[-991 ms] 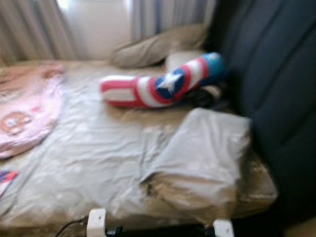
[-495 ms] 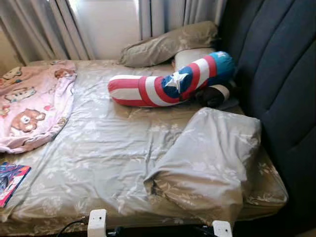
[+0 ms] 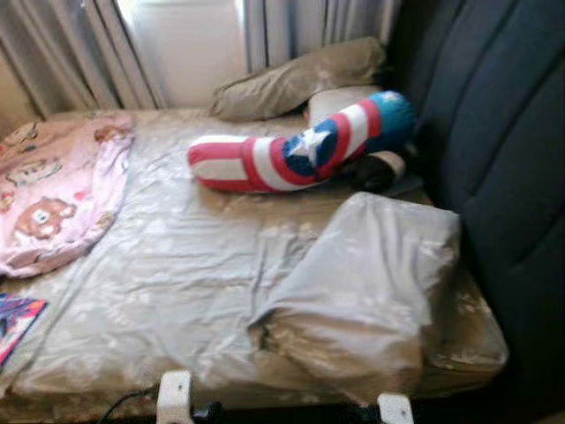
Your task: Clean up the room
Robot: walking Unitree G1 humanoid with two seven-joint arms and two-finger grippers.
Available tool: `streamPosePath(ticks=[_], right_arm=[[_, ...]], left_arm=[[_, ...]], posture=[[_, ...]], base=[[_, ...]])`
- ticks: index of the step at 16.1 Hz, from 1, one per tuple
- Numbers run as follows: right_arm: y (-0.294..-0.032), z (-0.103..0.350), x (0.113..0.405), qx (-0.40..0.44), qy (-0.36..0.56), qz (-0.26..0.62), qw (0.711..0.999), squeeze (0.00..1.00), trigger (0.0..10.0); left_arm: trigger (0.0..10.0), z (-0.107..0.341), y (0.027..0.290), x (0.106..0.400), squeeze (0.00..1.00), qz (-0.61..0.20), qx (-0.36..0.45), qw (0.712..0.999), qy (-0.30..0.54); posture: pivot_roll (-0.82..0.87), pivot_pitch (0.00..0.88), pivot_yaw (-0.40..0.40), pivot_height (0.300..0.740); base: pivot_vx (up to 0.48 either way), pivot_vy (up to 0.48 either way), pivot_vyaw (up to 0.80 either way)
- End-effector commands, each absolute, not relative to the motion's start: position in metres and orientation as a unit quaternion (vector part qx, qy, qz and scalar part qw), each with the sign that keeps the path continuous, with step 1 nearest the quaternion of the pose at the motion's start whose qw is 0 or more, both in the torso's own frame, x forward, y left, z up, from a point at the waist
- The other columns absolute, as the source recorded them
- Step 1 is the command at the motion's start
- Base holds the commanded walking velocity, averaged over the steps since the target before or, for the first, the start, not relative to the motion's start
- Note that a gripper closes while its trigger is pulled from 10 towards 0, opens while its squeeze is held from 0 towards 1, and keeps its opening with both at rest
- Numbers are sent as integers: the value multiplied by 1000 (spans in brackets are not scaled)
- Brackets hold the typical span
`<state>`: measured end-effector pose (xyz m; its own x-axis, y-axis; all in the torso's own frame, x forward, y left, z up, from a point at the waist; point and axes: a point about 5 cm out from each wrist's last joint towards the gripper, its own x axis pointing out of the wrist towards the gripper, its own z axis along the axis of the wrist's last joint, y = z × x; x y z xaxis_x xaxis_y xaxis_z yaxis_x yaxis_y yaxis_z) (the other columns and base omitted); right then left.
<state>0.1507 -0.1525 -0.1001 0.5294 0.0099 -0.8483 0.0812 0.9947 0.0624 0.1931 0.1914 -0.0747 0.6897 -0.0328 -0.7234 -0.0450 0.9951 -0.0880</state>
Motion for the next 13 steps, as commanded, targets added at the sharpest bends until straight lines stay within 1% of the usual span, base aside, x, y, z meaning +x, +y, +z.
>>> streamPosePath(ticks=[1, 6, 10, 12, 13], right_arm=[[-152, -100, 151, 51, 481, -24, 875, 0, 10000], [-152, -99, 152, 58, 467, -26, 882, 0, 10000], [-153, -98, 152, 55, 466, -26, 882, 0, 10000], [-153, -99, 152, 55, 466, -28, 882, 0, 10000], [-153, -99, 152, 55, 466, -29, 883, 0, 10000]], left_arm=[[10000, -77, 193, 189, 0, 3, -43, 915, 402], [10000, -71, 196, 197, 0, 11, -50, 925, 377], [10000, -61, 193, 213, 0, 3, -63, 936, 346], [10000, -59, 191, 217, 0, -1, -59, 938, 341], [10000, -58, 191, 219, 0, -4, -55, 940, 338]], posture=[[-1, 0, -3, 740], [-3, 0, -6, 740], [1, 0, -7, 740], [-6, 0, -5, 740], [-6, 0, -6, 740]], base=[[0, 0, 0], [0, 0, 0], [0, 0, 0], [0, 480, 0], [0, 0, 0]])
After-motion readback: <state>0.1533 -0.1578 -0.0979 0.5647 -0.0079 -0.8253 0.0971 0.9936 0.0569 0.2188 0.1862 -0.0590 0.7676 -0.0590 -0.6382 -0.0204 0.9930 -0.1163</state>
